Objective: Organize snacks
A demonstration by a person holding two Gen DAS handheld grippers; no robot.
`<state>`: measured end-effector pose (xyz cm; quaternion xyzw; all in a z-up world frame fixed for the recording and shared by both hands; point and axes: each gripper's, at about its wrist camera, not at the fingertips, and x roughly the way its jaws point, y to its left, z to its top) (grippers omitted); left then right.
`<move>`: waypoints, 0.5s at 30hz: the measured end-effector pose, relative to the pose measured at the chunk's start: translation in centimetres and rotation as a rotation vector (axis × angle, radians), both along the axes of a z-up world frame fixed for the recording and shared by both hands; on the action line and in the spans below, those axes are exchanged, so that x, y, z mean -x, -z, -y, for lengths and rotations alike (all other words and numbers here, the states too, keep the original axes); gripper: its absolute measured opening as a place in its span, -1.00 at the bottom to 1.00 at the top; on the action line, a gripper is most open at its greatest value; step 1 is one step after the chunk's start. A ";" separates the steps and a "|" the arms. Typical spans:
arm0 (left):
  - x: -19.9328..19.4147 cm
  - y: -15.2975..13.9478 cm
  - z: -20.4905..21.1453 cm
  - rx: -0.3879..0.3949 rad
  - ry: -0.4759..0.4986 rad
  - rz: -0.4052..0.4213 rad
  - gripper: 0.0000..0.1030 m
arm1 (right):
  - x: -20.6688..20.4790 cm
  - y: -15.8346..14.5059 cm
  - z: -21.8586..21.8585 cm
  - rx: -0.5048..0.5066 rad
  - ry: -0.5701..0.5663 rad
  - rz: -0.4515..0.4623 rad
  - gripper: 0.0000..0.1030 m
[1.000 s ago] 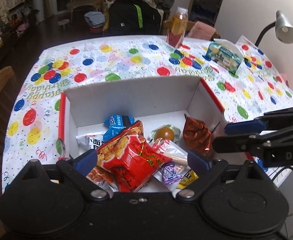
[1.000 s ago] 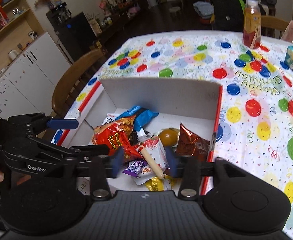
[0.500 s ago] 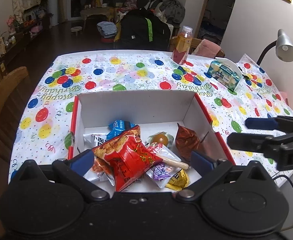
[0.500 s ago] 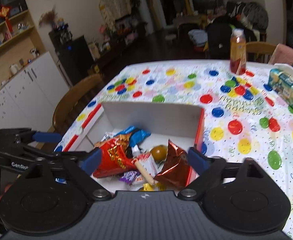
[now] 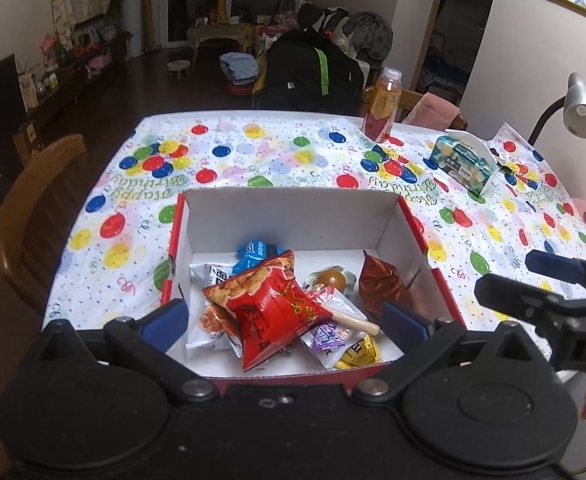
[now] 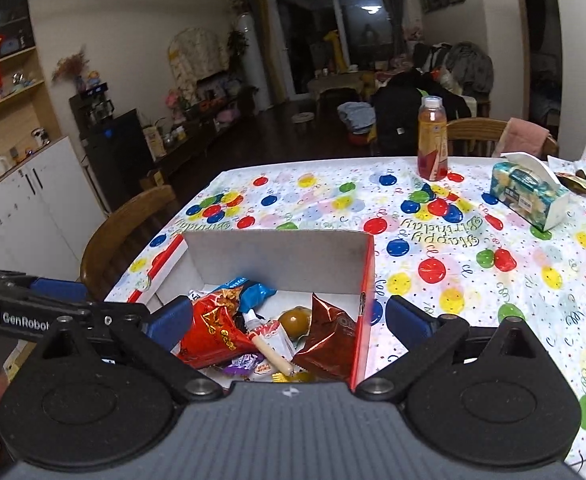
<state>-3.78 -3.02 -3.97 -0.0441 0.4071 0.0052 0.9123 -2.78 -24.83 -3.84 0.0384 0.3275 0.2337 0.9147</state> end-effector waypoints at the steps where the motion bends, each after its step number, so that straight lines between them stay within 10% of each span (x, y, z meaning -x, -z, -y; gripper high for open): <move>1: 0.2 -0.2 0.1 -0.009 0.001 0.005 0.99 | 0.0 -0.1 0.0 -0.003 0.003 -0.001 1.00; 15: 1.5 -1.2 0.5 -0.008 -0.005 0.018 0.99 | 0.8 -0.9 0.1 -0.043 0.057 -0.022 1.00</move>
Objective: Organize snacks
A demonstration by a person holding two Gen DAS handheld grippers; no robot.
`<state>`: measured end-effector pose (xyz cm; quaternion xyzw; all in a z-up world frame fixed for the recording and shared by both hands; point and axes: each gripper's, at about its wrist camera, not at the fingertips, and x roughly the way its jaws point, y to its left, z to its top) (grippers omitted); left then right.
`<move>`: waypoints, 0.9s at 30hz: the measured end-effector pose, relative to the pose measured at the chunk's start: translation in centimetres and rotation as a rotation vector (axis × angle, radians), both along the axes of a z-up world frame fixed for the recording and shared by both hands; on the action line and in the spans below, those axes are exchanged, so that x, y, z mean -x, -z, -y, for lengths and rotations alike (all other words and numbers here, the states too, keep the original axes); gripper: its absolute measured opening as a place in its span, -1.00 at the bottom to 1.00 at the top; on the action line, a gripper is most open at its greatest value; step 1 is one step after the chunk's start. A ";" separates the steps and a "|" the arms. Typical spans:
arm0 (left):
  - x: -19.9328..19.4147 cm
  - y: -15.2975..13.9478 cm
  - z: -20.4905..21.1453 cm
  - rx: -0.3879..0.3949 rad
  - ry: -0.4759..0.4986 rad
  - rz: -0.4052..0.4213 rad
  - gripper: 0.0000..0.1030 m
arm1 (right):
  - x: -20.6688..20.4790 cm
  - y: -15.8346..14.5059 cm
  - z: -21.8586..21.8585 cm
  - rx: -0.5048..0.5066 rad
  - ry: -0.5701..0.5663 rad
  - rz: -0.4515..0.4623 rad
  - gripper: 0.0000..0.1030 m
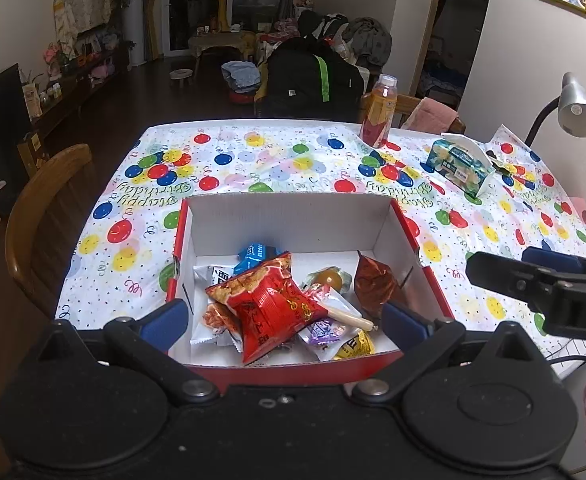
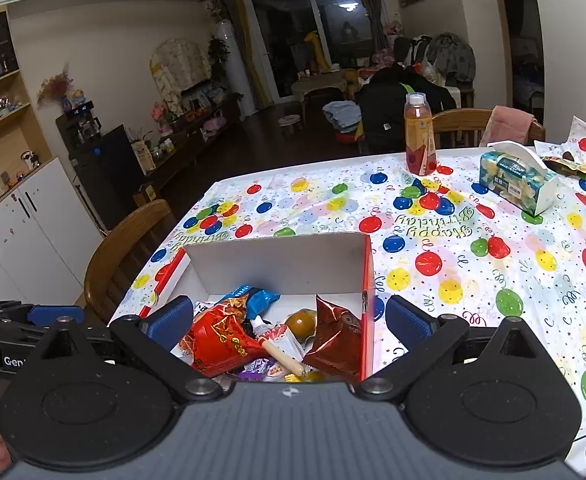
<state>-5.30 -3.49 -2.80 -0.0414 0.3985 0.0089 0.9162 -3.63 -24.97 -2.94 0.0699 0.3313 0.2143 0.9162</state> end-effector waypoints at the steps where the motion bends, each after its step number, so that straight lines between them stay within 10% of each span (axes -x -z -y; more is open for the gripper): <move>1: 0.1 -0.1 -0.1 0.001 -0.004 0.003 0.99 | 0.1 0.0 0.0 -0.003 -0.001 0.001 1.00; 27: 1.0 -0.9 -0.2 -0.002 -0.018 0.068 0.99 | 0.4 -0.2 0.2 0.001 0.017 0.004 1.00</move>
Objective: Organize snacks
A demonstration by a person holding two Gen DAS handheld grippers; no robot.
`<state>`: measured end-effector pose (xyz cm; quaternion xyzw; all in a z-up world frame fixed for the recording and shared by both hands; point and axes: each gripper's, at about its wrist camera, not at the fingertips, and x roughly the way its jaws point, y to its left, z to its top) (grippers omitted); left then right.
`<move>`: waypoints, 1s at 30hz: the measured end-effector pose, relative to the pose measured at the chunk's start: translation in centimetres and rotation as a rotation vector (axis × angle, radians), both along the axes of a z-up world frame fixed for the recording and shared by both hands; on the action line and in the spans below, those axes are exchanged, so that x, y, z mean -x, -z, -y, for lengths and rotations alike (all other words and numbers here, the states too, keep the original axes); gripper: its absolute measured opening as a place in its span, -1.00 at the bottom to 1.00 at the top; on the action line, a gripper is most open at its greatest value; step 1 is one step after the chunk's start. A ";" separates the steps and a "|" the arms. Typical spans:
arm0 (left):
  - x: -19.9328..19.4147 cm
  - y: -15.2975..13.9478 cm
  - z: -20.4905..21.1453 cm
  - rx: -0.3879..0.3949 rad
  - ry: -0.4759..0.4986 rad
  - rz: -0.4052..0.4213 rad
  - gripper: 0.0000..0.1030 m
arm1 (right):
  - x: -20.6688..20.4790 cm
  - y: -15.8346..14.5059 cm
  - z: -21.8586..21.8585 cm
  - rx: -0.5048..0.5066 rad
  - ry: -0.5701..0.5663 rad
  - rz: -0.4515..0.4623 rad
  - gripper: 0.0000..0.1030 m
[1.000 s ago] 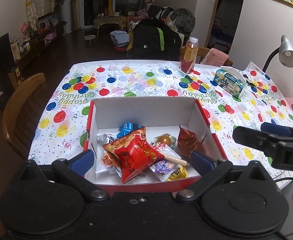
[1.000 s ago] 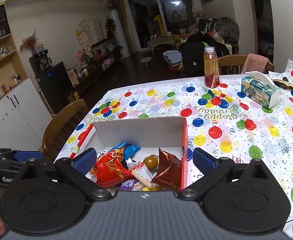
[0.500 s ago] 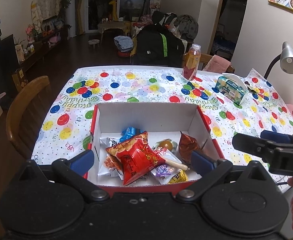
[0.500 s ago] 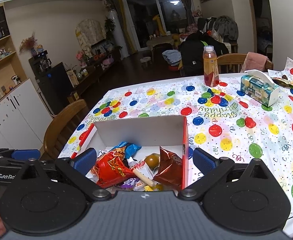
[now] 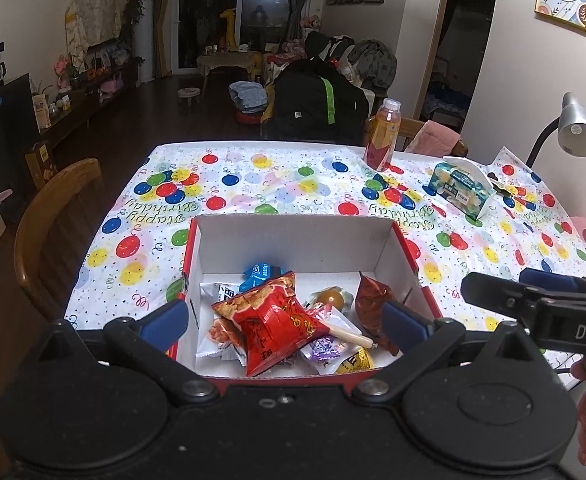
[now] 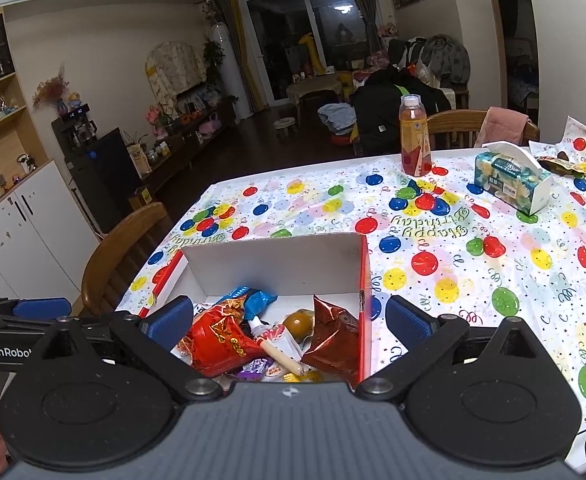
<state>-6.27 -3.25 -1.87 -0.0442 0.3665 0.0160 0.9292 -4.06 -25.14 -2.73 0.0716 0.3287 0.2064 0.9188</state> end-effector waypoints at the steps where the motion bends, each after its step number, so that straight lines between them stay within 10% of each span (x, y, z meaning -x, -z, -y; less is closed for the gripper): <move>1: 0.1 0.0 0.0 -0.001 0.001 0.004 0.99 | 0.1 0.0 0.0 0.000 -0.001 0.002 1.00; 30: 1.5 -0.9 0.4 0.007 -0.004 0.061 0.99 | 1.2 -0.6 0.4 -0.020 -0.011 0.048 1.00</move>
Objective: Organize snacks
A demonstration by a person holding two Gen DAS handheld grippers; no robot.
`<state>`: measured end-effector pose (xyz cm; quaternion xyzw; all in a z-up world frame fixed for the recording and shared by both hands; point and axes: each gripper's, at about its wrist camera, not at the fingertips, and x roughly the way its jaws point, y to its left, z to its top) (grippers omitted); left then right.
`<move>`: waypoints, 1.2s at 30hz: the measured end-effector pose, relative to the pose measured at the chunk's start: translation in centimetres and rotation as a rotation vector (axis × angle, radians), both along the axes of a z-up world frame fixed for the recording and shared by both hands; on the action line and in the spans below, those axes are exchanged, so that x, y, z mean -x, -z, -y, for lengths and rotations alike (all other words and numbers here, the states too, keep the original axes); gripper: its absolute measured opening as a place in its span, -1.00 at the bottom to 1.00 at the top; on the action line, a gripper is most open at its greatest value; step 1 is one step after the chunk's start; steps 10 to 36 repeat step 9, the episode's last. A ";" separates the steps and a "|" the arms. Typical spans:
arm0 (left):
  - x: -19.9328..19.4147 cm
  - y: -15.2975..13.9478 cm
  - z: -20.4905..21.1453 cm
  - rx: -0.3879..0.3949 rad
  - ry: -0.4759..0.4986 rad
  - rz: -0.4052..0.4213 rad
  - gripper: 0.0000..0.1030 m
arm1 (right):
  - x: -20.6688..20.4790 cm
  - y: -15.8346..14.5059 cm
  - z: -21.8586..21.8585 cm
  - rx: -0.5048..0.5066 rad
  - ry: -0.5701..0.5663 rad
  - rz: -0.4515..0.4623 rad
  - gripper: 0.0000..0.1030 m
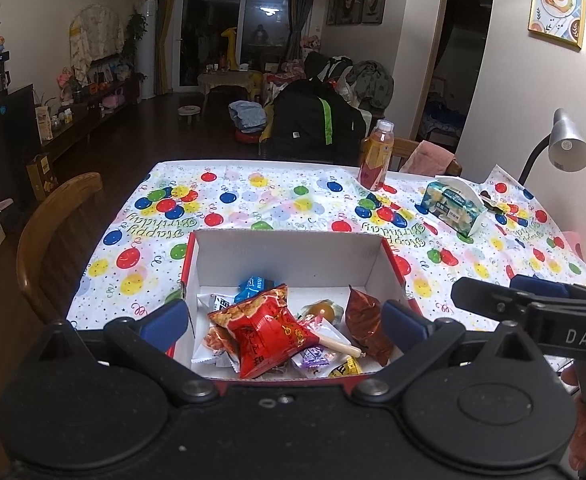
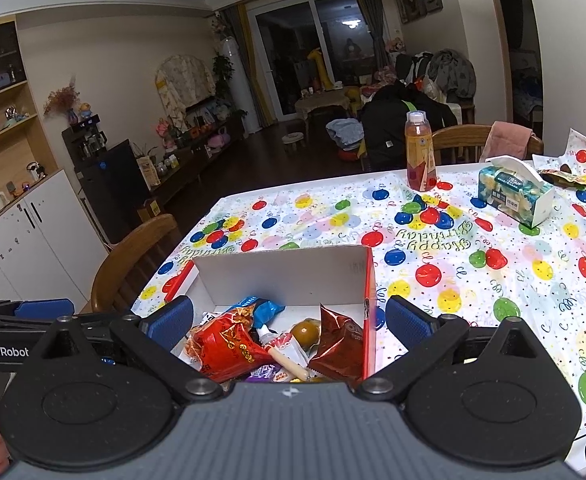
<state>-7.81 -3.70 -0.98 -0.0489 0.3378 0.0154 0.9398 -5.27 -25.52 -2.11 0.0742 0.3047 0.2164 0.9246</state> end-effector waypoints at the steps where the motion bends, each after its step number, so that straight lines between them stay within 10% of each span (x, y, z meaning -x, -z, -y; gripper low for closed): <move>1: 0.0 0.0 0.1 0.001 0.000 0.001 0.99 | 0.1 0.0 0.0 0.000 0.000 0.001 1.00; 36: 0.4 -0.1 0.7 0.004 0.003 -0.001 0.99 | 0.3 0.0 0.2 0.001 0.001 0.000 1.00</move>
